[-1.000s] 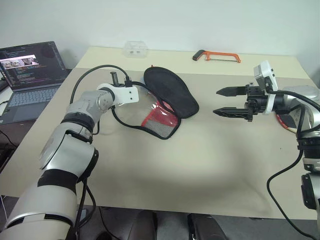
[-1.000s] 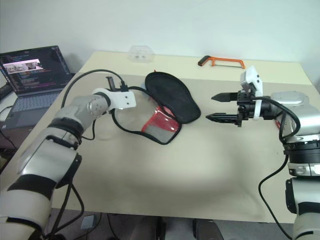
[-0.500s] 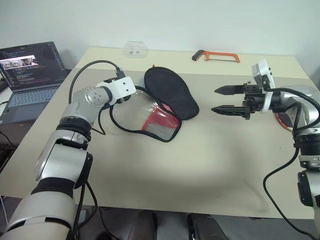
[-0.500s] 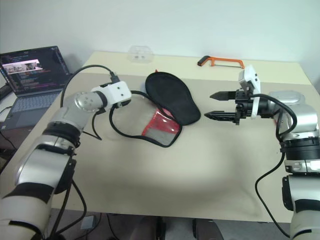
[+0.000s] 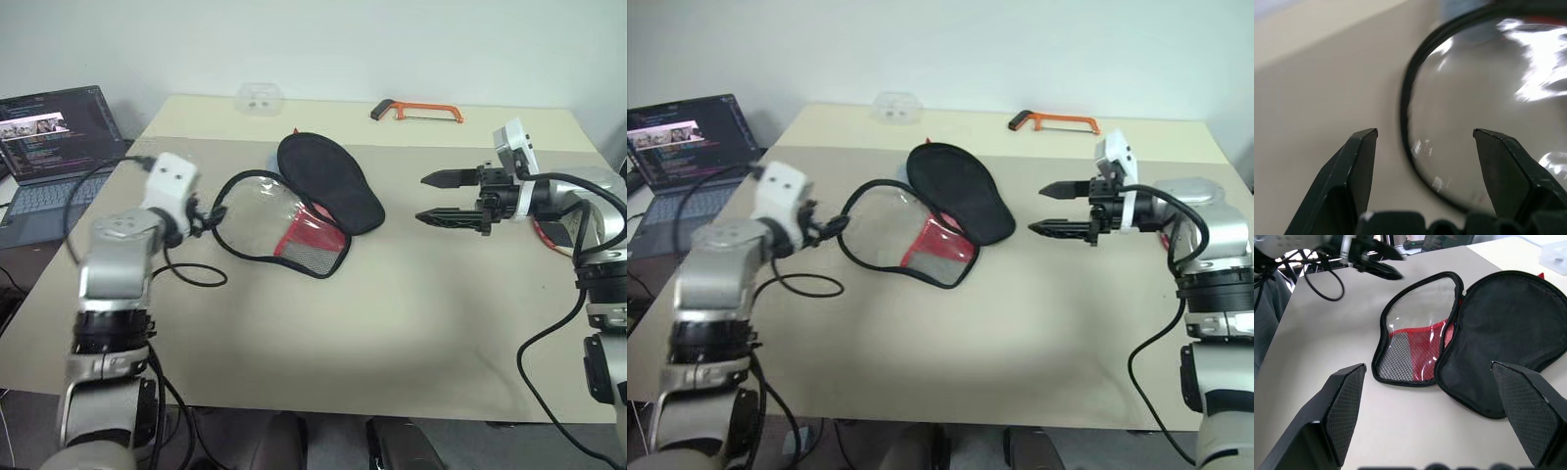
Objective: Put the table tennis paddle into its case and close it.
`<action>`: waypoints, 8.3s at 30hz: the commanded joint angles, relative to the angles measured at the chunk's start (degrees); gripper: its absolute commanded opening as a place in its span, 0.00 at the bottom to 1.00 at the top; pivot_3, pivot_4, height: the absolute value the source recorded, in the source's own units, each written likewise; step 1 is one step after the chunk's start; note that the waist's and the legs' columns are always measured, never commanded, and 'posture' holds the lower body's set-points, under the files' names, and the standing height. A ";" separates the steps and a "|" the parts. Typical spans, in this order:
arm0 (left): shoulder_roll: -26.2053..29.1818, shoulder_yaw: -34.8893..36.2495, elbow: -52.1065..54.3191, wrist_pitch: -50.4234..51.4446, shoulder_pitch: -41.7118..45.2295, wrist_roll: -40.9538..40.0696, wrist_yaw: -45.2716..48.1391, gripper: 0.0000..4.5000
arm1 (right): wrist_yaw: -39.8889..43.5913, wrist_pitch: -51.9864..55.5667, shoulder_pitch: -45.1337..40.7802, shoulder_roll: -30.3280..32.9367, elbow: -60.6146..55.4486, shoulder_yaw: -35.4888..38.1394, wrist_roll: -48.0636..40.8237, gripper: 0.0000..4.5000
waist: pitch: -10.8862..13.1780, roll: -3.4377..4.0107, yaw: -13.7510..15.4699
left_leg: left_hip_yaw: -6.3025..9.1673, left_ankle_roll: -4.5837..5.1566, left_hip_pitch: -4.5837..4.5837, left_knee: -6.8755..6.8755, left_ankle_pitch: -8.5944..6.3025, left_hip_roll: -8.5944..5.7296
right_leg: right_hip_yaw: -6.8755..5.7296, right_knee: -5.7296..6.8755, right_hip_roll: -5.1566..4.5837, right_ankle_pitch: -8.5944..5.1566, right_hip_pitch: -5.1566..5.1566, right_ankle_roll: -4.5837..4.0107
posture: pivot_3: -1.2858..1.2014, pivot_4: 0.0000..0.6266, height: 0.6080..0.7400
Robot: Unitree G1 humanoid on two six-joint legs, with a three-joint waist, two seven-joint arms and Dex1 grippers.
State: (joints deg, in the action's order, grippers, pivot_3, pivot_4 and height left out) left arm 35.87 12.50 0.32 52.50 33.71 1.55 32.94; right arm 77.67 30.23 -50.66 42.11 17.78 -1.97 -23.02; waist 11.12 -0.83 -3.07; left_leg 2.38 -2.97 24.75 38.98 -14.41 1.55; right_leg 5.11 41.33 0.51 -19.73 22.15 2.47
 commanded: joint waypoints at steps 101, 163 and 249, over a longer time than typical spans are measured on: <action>-18.03 -25.35 -25.51 -24.76 18.46 6.77 2.62 0.00 | -0.61 0.67 -0.68 0.16 -3.32 0.75 0.13 1.00 | -0.09 -0.13 1.28 | 0.04 -0.13 0.04 -0.05 0.15 -0.11 | -0.04 -0.09 -0.02 0.02 -0.02 -0.01 | 0.52 0.24 1.00; 16.38 -27.53 -10.55 -37.80 4.13 -1.30 42.39 0.00 | 0.10 3.29 1.38 2.74 -5.87 1.58 -0.12 1.00 | -0.07 -0.10 1.01 | 0.03 -0.10 0.02 -0.06 0.15 -0.02 | -0.03 -0.08 0.09 0.02 -0.01 -0.02 | 0.52 0.24 1.00; 10.56 -19.09 13.97 -10.70 -1.70 -25.44 35.44 0.84 | -59.00 16.23 13.46 2.35 17.60 24.48 13.75 1.00 | -0.15 -0.03 -0.43 | -0.32 -0.01 -0.29 -0.16 0.21 -0.04 | 0.40 -0.02 0.35 0.02 -0.22 -0.02 | 0.52 0.24 1.00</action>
State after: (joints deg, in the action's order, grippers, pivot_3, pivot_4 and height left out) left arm 45.59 -8.50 12.47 41.99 31.89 -22.80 68.76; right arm 18.48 48.13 -36.22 43.75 34.60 22.87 -9.09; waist 10.97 -0.86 -3.50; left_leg 2.06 -2.98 24.36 38.82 -14.20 1.51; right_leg 5.51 41.29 0.85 -19.71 21.81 2.45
